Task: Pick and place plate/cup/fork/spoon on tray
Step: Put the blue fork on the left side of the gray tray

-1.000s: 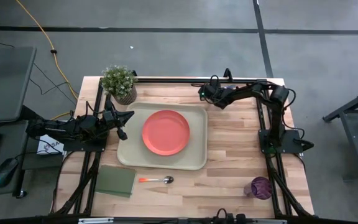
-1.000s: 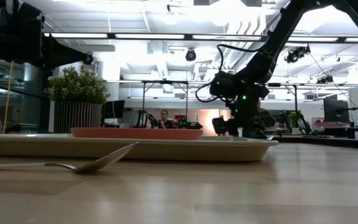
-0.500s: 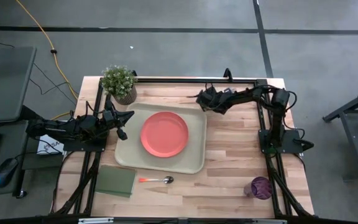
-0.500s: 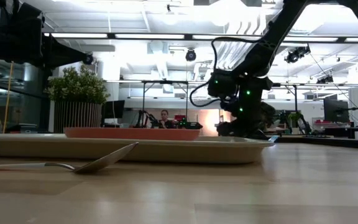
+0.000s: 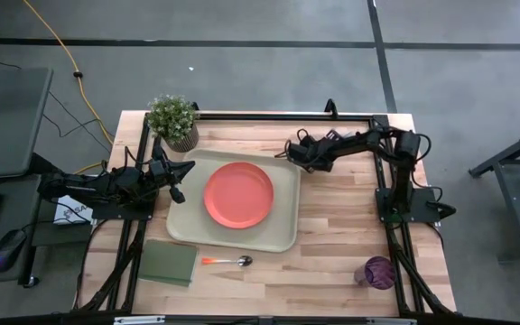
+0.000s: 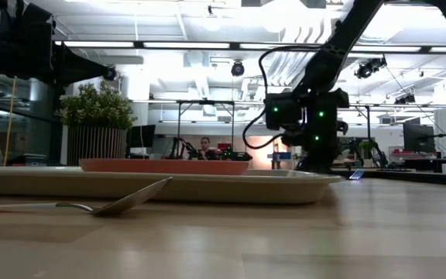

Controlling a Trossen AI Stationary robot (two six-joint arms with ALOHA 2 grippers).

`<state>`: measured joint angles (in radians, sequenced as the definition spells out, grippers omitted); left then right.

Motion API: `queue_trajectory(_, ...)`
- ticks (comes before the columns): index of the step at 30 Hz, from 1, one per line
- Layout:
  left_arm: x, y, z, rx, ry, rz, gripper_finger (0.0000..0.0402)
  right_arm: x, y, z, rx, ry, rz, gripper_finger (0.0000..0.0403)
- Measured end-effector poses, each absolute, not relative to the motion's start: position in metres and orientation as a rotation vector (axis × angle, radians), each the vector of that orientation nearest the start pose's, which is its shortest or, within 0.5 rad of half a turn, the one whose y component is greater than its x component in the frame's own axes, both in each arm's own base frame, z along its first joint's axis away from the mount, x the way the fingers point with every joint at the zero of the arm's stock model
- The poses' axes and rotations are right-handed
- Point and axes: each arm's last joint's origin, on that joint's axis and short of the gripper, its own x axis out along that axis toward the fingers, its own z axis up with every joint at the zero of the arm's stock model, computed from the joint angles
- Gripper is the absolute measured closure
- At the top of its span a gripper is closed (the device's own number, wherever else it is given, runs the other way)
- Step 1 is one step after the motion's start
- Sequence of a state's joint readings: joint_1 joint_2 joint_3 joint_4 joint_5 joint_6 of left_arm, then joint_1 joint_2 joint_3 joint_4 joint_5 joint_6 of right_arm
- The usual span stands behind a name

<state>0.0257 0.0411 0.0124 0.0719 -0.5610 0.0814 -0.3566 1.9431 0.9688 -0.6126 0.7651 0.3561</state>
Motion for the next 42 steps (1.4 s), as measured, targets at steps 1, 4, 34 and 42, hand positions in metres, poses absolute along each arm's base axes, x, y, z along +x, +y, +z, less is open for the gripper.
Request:
queue_trajectory(1, 0.095, 0.018, 0.171, 0.068, -0.018, 0.588, 0.0398, 0.275, -0.120, 0.093, -0.098, 1.449, -1.119, 0.0275)
queue_trajectory(4, 0.095, 0.018, 0.171, 0.068, -0.018, 0.588, 0.0398, 0.274, -0.109, 0.100, -0.123, 1.477, -1.075, 0.0275)
queue_trajectory(34, 0.095, 0.018, 0.171, 0.065, -0.019, 0.588, 0.0398, 0.269, 0.011, 0.154, 0.000, 1.499, -0.535, 0.0274)
queue_trajectory(42, 0.095, 0.018, 0.171, 0.065, -0.019, 0.586, 0.0398, 0.257, 0.020, 0.185, 0.149, 1.243, -0.805, 0.0274)
